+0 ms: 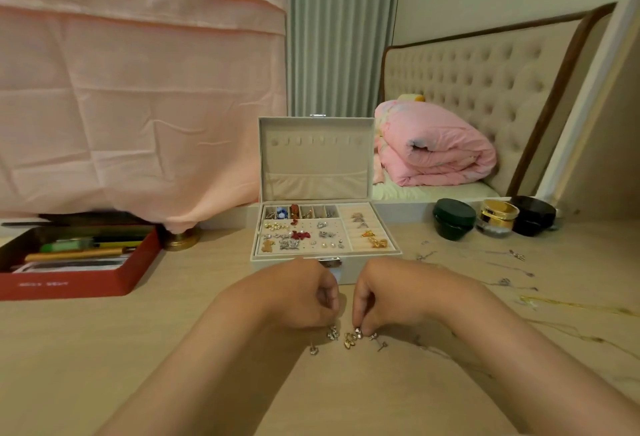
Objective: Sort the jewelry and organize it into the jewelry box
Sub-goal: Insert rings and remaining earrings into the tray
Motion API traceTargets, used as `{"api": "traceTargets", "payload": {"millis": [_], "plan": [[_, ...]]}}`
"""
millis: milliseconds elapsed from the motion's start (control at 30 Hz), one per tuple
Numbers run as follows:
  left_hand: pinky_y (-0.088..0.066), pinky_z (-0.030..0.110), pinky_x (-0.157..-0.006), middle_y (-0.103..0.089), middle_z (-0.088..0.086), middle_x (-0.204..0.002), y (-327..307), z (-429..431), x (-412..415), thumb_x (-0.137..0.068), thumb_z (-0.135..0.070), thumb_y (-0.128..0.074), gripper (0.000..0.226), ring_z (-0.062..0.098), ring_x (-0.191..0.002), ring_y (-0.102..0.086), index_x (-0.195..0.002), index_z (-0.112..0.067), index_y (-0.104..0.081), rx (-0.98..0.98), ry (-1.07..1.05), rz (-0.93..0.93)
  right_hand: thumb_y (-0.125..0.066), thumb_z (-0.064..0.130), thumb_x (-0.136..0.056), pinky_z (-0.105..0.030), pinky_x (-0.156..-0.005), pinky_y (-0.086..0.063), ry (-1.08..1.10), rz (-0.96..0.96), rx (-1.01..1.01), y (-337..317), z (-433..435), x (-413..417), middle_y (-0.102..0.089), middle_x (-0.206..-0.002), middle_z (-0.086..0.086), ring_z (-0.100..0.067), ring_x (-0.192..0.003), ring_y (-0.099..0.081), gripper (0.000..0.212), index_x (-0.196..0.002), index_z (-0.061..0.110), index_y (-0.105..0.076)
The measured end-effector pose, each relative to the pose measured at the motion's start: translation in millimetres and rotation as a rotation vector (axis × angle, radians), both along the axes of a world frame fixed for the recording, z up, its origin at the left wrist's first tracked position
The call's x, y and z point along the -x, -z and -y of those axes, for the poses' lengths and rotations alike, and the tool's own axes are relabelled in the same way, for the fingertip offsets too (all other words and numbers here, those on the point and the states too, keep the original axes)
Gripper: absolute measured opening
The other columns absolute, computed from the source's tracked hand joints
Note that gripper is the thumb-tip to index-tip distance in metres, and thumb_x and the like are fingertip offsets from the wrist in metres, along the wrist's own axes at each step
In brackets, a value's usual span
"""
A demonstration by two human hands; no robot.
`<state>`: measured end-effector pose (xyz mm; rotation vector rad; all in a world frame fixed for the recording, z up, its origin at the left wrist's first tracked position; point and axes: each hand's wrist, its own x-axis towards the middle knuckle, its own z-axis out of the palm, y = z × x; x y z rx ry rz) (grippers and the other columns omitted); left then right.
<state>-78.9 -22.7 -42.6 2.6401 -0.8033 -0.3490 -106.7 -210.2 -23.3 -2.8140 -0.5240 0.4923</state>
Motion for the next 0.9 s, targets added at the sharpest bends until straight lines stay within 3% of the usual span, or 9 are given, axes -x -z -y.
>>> {"api": "traceTargets", "payload": {"millis": [133, 267, 367, 467, 600, 767, 900], "plan": [[-0.044, 0.015, -0.065, -0.069, -0.016, -0.080, -0.8, 2.0, -1.3, -0.081, -0.028, -0.070, 0.009, -0.004, -0.068, -0.059, -0.088, -0.033, -0.072, 0.095, -0.002, -0.041, -0.079, 0.025, -0.084, -0.018, -0.073, -0.052, 0.017, -0.018, -0.149, -1.7, 8.7, -2.0, -0.074, -0.077, 0.021, 0.005, -0.073, -0.066, 0.008, -0.092, 0.028, -0.081], [-0.056, 0.024, -0.070, -0.074, 0.000, -0.084, -1.5, 2.8, -2.9, -0.084, -0.015, -0.071, 0.012, 0.013, -0.073, -0.068, -0.091, -0.025, -0.072, 0.344, -0.034, -0.110, -0.077, 0.016, -0.087, -0.018, -0.062, -0.049, 0.082, 0.001, -0.399, -9.2, 18.4, -5.5, -0.069, -0.060, 0.012, -0.006, -0.052, -0.055, 0.005, -0.091, 0.016, -0.080], [-0.049, 0.023, -0.050, -0.072, 0.011, -0.082, -7.4, 3.4, -0.2, -0.084, -0.005, -0.075, 0.015, 0.014, -0.065, -0.065, -0.096, -0.010, -0.068, 0.603, -0.092, -0.187, -0.081, 0.012, -0.083, -0.017, -0.048, -0.042, 0.194, 0.019, -0.619, -13.9, 21.3, -6.3, -0.069, -0.065, -0.001, -0.010, -0.051, -0.052, 0.006, -0.088, 0.014, -0.081], [-0.046, 0.024, -0.048, -0.070, 0.008, -0.079, -12.6, 4.3, 3.3, -0.084, -0.004, -0.077, 0.018, 0.016, -0.066, -0.067, -0.098, -0.004, -0.066, 0.780, -0.138, -0.247, -0.083, 0.009, -0.080, -0.017, -0.043, -0.038, 0.287, 0.019, -0.766, -16.8, 19.3, -6.6, -0.065, -0.065, -0.006, -0.009, -0.047, -0.048, 0.011, -0.090, 0.011, -0.080], [-0.049, 0.028, -0.049, -0.067, 0.002, -0.086, -13.0, 1.5, 2.6, -0.088, -0.008, -0.073, 0.019, 0.016, -0.072, -0.067, -0.106, -0.009, -0.067, 0.866, -0.171, -0.284, -0.079, 0.002, -0.083, -0.019, -0.041, -0.033, 0.301, 0.008, -0.942, -18.4, 16.4, -5.5, -0.066, -0.064, 0.003, -0.011, -0.046, -0.046, 0.013, -0.092, 0.011, -0.077], [-0.053, 0.026, -0.053, -0.074, 0.004, -0.111, -16.4, 0.0, 5.5, -0.095, -0.010, -0.064, 0.025, 0.022, -0.088, -0.072, -0.120, -0.010, -0.067, 0.920, -0.094, -0.437, -0.075, -0.005, -0.082, -0.020, -0.041, -0.030, 0.280, 0.013, -1.071, -20.7, 15.5, -3.3, -0.073, -0.080, 0.002, -0.012, -0.048, -0.049, 0.020, -0.092, 0.012, -0.073], [-0.050, 0.022, -0.050, -0.076, 0.007, -0.105, -15.3, 0.7, 4.5, -0.094, -0.008, -0.064, 0.021, 0.018, -0.080, -0.072, -0.114, -0.009, -0.070, 0.969, -0.134, -0.435, -0.075, -0.005, -0.084, -0.020, -0.045, -0.030, 0.281, 0.059, -1.020, -23.0, 15.1, -1.9, -0.067, -0.060, 0.010, -0.009, -0.046, -0.047, 0.018, -0.094, 0.010, -0.071]]}}
